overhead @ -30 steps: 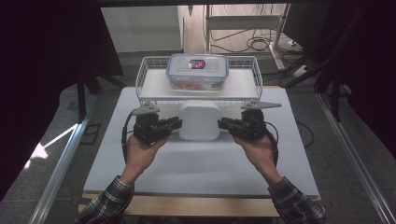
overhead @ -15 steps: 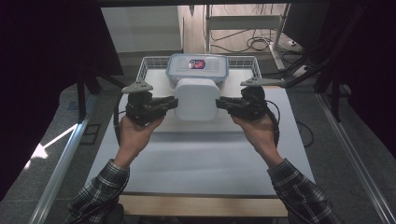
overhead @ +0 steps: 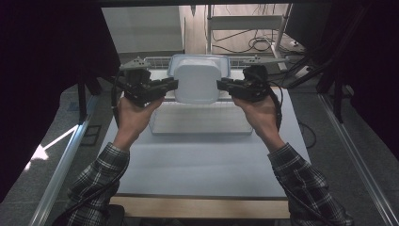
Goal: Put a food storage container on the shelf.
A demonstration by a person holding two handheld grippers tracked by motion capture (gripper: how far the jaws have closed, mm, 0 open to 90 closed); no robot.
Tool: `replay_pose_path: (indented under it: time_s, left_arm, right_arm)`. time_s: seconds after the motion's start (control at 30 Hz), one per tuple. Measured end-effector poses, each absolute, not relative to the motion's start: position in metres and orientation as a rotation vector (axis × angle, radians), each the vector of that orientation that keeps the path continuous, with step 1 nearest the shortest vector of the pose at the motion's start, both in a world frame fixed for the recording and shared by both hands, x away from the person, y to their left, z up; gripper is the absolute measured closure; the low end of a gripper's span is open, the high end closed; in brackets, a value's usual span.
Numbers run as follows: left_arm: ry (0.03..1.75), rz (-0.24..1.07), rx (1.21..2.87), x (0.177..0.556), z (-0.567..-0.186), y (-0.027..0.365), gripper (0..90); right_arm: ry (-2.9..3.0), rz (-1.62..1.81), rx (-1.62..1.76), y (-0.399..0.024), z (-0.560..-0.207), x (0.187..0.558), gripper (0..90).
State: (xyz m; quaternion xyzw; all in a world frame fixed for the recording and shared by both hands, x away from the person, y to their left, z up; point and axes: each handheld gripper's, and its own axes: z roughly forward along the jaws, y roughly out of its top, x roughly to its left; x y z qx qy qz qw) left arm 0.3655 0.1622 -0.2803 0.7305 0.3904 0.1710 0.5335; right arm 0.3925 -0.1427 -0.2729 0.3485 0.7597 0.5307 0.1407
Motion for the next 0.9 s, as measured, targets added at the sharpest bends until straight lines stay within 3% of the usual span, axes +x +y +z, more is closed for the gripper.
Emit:
replay_pose_path:
  time_s: [0.47, 0.9]
  left_arm:
    - [0.95, 0.401, 1.704, 0.399, -0.252, 0.162, 77.7]
    - [0.98, 0.361, 1.691, 0.421, -0.256, 0.161, 75.5]
  right_arm:
    - [2.138, 1.527, 1.022, -0.139, -0.239, 0.418, 77.9]
    - [2.146, 1.514, 1.077, -0.137, -0.234, 0.442, 76.8]
